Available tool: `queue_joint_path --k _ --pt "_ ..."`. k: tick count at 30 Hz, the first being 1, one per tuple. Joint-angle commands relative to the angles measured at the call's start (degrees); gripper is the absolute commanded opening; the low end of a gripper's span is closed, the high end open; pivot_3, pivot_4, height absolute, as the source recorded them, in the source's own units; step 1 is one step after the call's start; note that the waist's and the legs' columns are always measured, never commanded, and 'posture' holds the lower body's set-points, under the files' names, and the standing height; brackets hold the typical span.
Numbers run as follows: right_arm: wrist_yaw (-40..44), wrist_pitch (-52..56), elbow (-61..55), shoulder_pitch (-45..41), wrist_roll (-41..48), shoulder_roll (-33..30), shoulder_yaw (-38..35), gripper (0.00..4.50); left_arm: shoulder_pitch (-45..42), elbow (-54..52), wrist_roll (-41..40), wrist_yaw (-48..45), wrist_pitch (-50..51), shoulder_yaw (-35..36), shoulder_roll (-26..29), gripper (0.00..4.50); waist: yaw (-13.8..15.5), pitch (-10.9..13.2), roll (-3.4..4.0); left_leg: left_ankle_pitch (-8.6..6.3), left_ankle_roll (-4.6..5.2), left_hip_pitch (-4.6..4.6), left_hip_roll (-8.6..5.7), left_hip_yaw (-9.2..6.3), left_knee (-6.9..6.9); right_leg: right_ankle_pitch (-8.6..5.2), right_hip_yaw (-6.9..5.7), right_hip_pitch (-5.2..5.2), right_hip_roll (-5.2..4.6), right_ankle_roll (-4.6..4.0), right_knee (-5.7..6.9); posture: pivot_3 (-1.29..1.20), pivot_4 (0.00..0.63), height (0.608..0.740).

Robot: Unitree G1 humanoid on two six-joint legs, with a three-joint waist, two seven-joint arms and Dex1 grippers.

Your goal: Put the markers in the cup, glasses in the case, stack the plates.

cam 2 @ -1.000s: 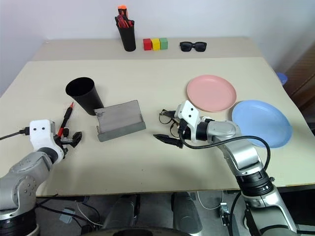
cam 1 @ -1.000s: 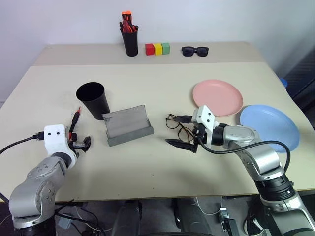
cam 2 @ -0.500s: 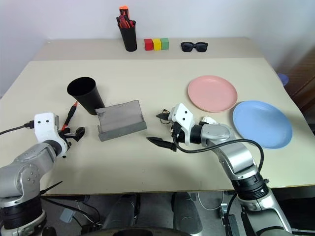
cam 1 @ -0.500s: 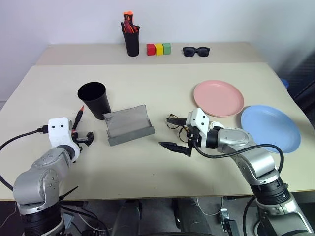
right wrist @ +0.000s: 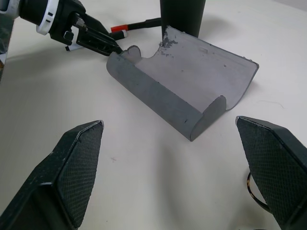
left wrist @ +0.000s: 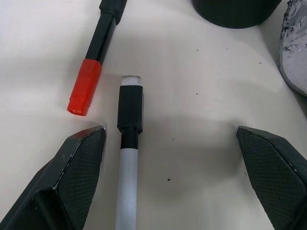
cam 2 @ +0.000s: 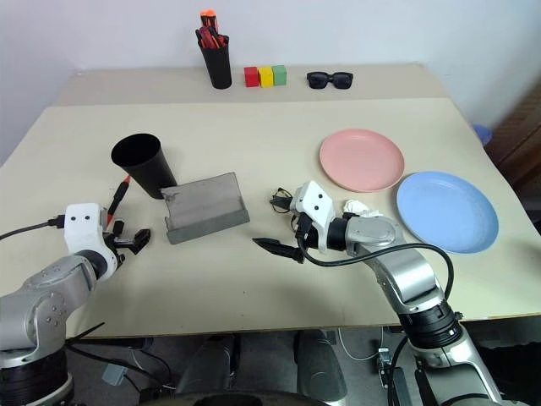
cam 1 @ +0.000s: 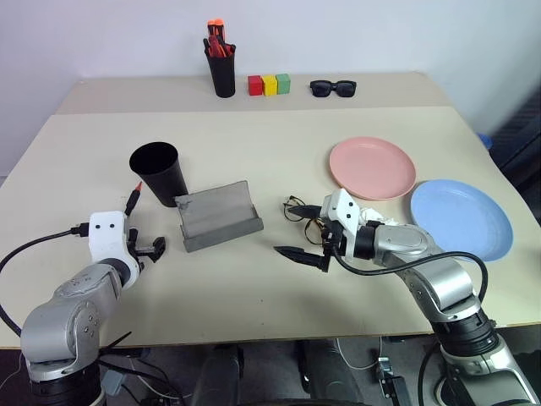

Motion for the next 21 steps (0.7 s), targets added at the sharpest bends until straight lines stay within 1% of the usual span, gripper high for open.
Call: queue_joint_path --k 1,4,5,6,7,11,13,14,17,21 --pt "0.30 -0.55 -2.54 -0.65 0.90 0.07 -0.67 4.50 -2.29 1.49 1.23 1.20 1.22 0.04 -0.61 4.45 0.07 0.00 0.00 0.00 0.00 0.00 0.00 0.00 0.00 0.00 0.00 0.00 0.00 0.00 0.01 0.00 0.150 0.740" --pt "1.20 0.16 -3.27 -1.26 2.35 0.16 -0.83 4.50 -5.07 3.62 1.89 2.26 1.78 0.21 -1.15 4.45 0.14 0.00 0.00 0.00 0.00 0.00 0.00 0.00 0.01 0.01 0.00 0.01 0.00 0.02 0.01 0.00 0.150 0.740" --pt "1.71 0.72 -3.62 -1.49 3.23 0.15 -0.97 4.50 -5.84 4.40 2.19 2.56 1.97 0.38 -1.19 3.93 0.12 0.00 0.00 0.00 0.00 0.00 0.00 0.00 0.02 0.01 0.00 0.01 0.00 0.02 0.01 0.00 0.150 0.740" --pt "2.57 1.27 -4.32 -1.71 4.50 0.00 -1.22 4.50 -6.67 5.23 2.54 2.82 2.30 0.47 -1.15 3.64 0.10 0.00 0.00 0.00 0.00 0.00 0.00 0.00 0.02 0.03 0.00 0.01 0.01 0.06 0.01 0.00 0.150 0.740" --pt "3.11 1.67 -4.81 -1.84 5.36 -0.12 -1.39 4.50 -7.18 5.74 2.78 2.94 2.56 0.51 -1.09 3.22 0.09 0.00 0.00 0.00 0.00 0.00 0.00 0.00 0.02 0.07 0.00 0.01 0.01 0.13 0.01 0.00 0.150 0.740" --pt "3.65 1.70 -5.42 -2.03 5.97 -0.58 -1.43 4.50 -7.58 5.92 3.20 2.47 2.70 0.24 -0.87 1.20 -0.03 0.00 0.00 0.00 0.00 0.00 0.00 -0.02 0.00 0.09 -0.01 0.01 0.01 0.17 0.01 0.00 0.150 0.740" --pt "3.59 1.34 -5.19 -2.00 5.59 -0.69 -1.38 4.50 -7.40 5.41 3.07 1.88 2.71 0.24 -0.57 0.28 0.01 0.00 0.00 0.00 0.00 0.00 0.00 -0.02 0.00 0.10 -0.01 0.00 0.01 0.18 0.01 0.00 0.150 0.740" --pt "3.60 1.19 -5.08 -1.95 5.46 -0.73 -1.38 4.50 -6.97 4.71 2.73 1.17 2.73 0.46 -0.07 0.03 0.02 0.00 0.00 0.00 0.00 0.00 0.00 -0.02 -0.01 0.09 -0.01 0.00 0.01 0.18 0.01 0.00 0.150 0.740" --pt "3.77 1.05 -4.99 -1.93 5.51 -0.89 -1.62 4.50 -5.18 1.63 0.43 -2.65 1.09 3.17 1.69 0.03 -0.13 0.00 0.00 0.00 0.00 0.00 0.00 -0.02 -0.01 0.09 -0.01 -0.02 0.01 0.17 0.01 0.00 0.150 0.740" --pt "3.86 0.46 -4.54 -2.82 6.07 -0.46 -2.48 4.50 -1.27 -3.79 -5.91 -13.00 -5.39 8.05 5.24 0.03 -0.02 0.02 -0.03 0.00 0.00 -0.05 0.02 -0.02 -0.05 0.03 -0.02 -0.09 0.01 0.06 0.02 0.00 0.150 0.740"
